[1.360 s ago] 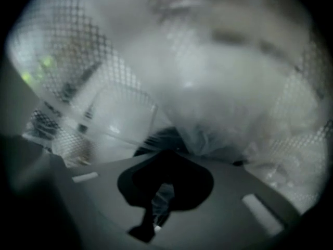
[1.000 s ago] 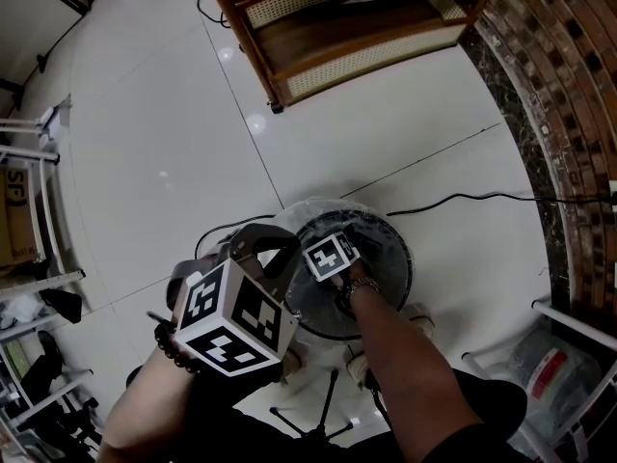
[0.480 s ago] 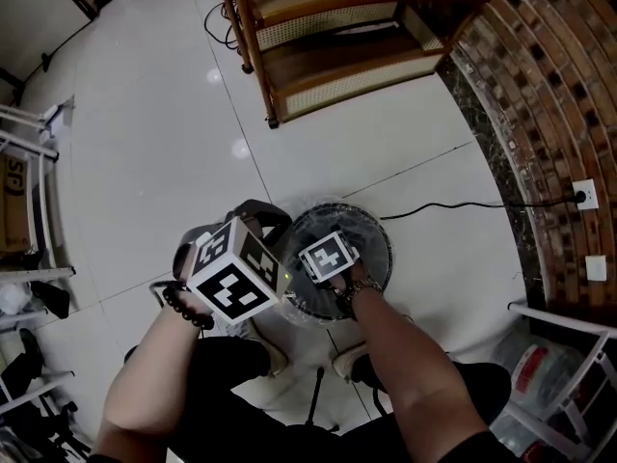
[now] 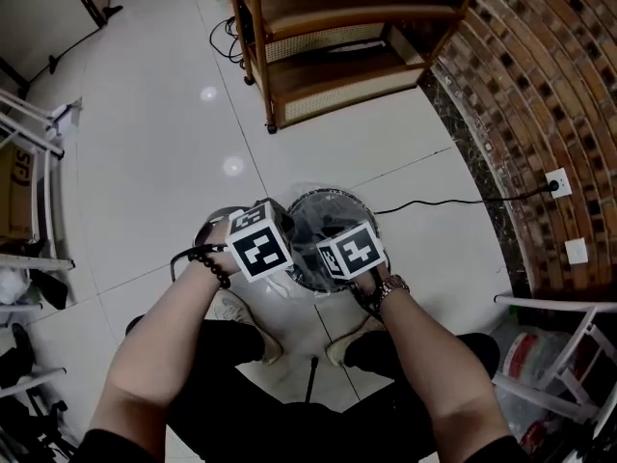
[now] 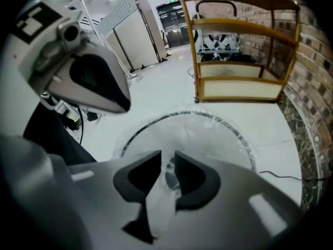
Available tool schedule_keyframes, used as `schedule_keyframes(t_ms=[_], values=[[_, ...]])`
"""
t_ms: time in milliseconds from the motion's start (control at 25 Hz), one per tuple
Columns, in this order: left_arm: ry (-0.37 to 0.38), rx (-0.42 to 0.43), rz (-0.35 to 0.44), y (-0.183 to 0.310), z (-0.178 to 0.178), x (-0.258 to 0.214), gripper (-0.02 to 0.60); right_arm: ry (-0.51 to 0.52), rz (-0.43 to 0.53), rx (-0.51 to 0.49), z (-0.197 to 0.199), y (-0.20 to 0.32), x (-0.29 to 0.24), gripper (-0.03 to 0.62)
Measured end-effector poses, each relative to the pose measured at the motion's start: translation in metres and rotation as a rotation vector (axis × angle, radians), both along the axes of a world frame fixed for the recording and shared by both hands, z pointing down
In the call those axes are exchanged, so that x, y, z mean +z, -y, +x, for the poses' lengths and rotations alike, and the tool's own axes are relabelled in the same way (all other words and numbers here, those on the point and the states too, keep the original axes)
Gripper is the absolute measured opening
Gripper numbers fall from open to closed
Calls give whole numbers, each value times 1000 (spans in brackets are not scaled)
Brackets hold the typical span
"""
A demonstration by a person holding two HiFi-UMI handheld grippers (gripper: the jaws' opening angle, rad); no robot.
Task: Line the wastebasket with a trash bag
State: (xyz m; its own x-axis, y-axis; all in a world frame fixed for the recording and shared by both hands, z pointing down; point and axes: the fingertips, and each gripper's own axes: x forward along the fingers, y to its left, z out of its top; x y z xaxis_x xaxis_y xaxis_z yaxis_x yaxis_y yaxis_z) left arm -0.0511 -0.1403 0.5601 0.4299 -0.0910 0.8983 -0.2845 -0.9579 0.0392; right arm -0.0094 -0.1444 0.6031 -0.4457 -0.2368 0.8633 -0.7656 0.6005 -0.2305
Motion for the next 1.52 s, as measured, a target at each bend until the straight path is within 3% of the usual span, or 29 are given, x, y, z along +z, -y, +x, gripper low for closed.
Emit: schedule_keyframes(t_ms=[360, 760, 960, 1160, 1520], values=[[17, 88, 11, -28, 13, 8, 2, 30, 106, 13, 42, -27, -68, 2], [-94, 67, 35, -54, 27, -32, 2, 57, 252, 68, 61, -52, -109, 2], [-130, 14, 41, -62, 33, -62, 2, 112, 275, 128, 52, -55, -119, 2], [-189, -96, 51, -69, 36, -76, 2, 141, 305, 187, 43, -58, -127, 2], [-260, -189, 143, -80, 42, -73, 2, 155, 345, 217, 38, -71, -129, 2]])
